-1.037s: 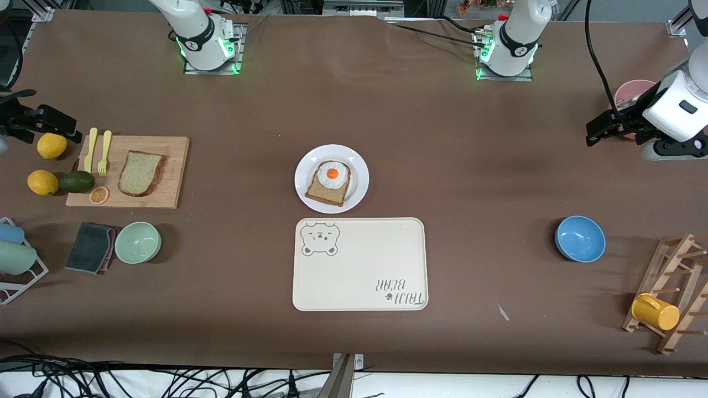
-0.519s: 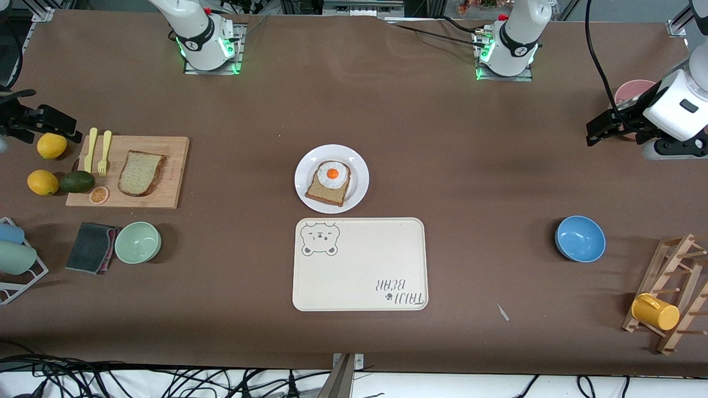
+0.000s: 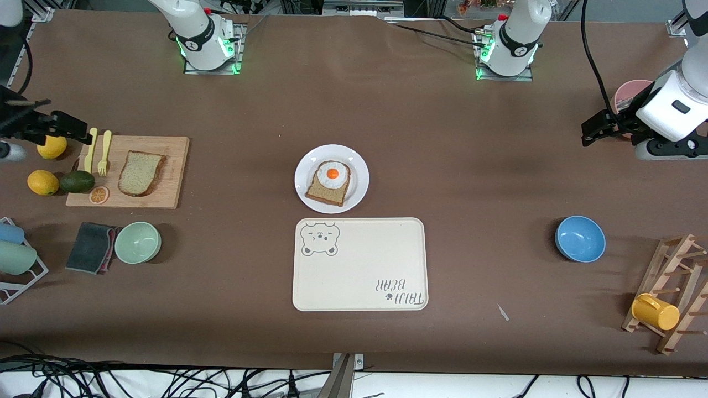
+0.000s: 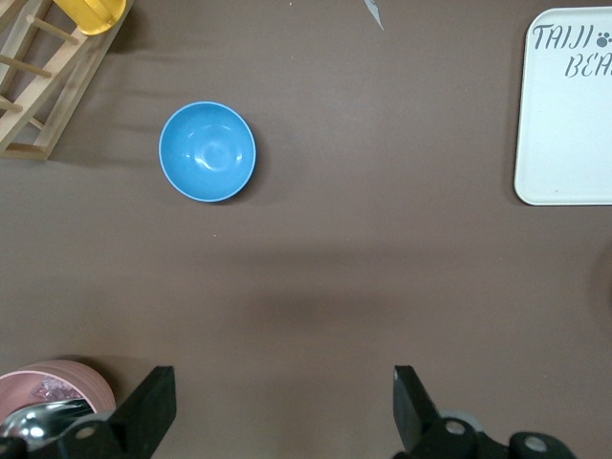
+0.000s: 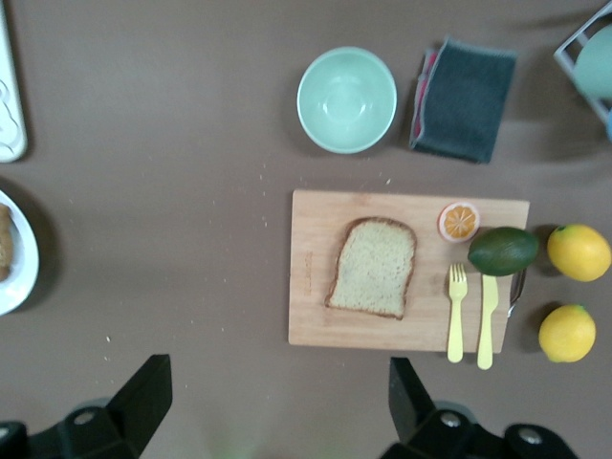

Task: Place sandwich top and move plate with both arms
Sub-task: 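Reach the right gripper down to the bread slice on the cutting board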

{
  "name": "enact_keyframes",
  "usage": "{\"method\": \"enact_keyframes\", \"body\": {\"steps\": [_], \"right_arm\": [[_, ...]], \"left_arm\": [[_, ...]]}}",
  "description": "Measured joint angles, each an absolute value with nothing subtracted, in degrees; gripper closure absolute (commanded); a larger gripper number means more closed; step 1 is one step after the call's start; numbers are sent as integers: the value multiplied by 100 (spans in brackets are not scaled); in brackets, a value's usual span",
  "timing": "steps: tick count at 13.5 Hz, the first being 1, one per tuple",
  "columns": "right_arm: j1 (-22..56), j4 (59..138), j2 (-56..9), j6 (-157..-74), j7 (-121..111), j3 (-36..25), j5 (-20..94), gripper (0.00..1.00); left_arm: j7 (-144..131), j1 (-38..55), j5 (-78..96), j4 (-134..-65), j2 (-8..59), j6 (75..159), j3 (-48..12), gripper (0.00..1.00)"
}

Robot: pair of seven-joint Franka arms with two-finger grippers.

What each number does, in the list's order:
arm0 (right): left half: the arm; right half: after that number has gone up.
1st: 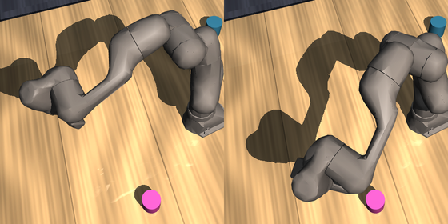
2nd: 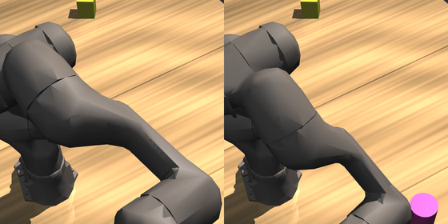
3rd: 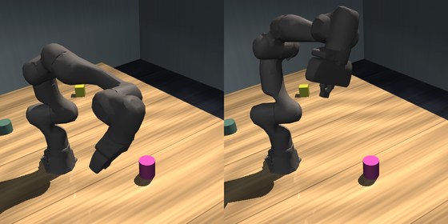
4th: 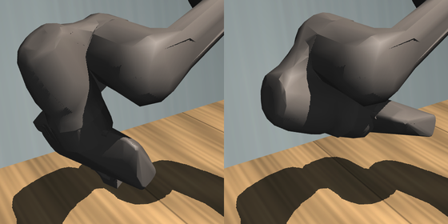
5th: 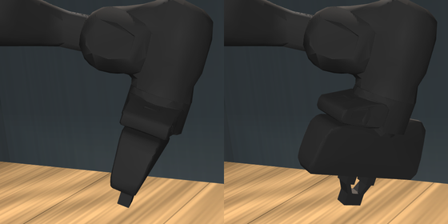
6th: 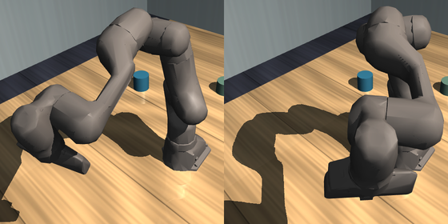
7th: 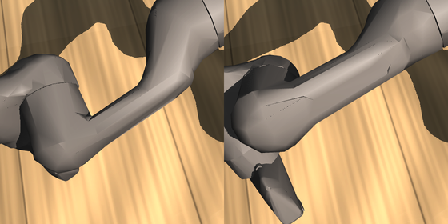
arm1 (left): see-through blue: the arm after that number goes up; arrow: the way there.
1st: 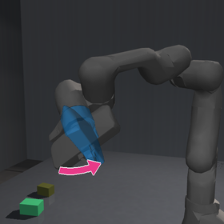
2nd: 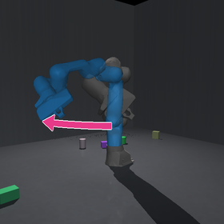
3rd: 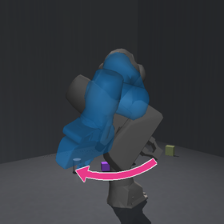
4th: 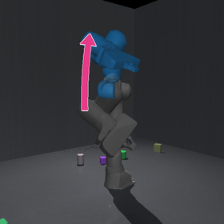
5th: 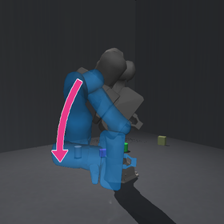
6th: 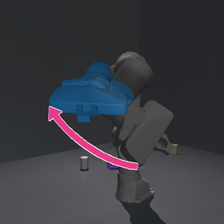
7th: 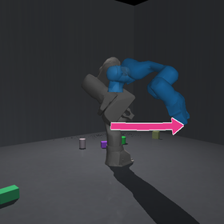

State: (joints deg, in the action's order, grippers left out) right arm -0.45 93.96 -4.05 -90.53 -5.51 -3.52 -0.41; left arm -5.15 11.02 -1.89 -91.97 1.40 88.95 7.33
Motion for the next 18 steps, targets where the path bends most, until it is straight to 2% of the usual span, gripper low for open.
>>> {"method": "enact_keyframes", "body": {"steps": [3,8,11,12,15,18], "right_arm": [[83,9707,-708,-9265,-432,-338,-375,0],[255,11293,-931,-11182,243,-327,-879,0],[258,11898,-1223,-11987,700,-327,-1396,1],[274,11985,-1347,-12127,913,-326,-1527,6],[468,12081,-1707,-12233,2057,-322,-2385,12],[567,12188,-2023,-12460,2628,-317,-2778,16]], "left_arm": [[-515,1105,-189,-9198,140,8890,733,0],[-519,1106,-189,-9199,140,8888,733,0],[-519,1106,-188,-9198,139,8889,736,0],[-519,1107,-188,-9197,138,8889,736,0],[-519,1115,-188,-9196,136,8889,736,0],[-518,1117,-188,-9189,119,8840,738,0]]}}
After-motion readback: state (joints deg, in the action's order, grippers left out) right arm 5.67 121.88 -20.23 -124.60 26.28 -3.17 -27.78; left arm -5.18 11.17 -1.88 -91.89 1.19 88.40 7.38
